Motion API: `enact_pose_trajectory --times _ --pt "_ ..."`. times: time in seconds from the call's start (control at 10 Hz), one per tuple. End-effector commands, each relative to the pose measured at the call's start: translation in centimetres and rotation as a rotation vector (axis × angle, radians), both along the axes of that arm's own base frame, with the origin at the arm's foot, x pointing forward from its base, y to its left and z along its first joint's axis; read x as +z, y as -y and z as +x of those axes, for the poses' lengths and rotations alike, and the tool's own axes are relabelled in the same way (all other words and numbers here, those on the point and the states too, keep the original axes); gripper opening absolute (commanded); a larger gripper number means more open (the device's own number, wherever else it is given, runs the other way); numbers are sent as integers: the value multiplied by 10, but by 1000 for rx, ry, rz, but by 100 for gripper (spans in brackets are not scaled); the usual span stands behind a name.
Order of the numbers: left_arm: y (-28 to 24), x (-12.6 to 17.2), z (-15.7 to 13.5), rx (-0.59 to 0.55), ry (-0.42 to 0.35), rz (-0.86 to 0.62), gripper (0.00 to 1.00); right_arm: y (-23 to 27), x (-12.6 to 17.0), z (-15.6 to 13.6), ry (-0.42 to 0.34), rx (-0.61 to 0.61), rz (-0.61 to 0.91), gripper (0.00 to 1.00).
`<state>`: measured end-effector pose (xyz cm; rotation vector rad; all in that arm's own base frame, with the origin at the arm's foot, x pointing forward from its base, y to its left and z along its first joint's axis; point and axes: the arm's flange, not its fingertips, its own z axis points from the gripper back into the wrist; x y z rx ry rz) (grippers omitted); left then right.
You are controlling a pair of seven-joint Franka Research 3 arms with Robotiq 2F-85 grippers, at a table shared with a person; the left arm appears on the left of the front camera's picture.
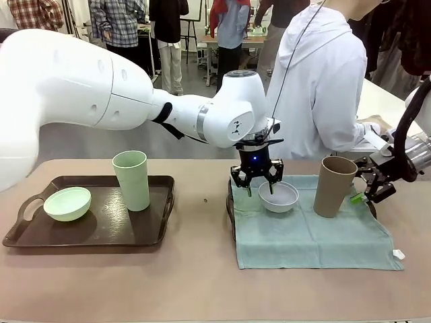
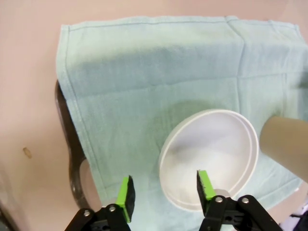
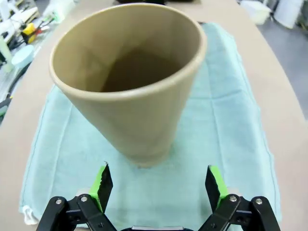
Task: Set up a tray with a mat and arrange the tableware.
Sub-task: Place the Picnic Bowl and Reusable plastic cup back onto the Handle tray in front of the human's position.
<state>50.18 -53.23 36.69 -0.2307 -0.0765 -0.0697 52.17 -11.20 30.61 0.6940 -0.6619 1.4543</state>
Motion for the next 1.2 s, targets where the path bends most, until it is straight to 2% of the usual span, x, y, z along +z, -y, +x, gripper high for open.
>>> enact_pose_trajectory --times 0.0,0.2,0.4,0.5,0.7,0.9,1.1 --pt "-31 17 -25 -57 9 3 81 -5 31 -23 -107 -152 -85 100" --pt "-54 42 -53 -103 60 21 81 -20 81 -55 -154 -379 -168 100" --pt "-77 64 -70 -114 108 44 81 -30 116 -67 -217 -582 -271 100" --pt "-89 76 -80 -99 125 58 81 -39 132 -72 -253 -699 -338 100" --pt "-110 98 -98 -49 180 82 81 -58 167 -90 -278 -867 -488 100" --pt "-129 124 -114 -13 223 116 81 -83 197 -112 -318 -946 -526 100" --pt "-143 140 -126 16 249 152 81 -102 220 -130 -392 -947 -495 100"
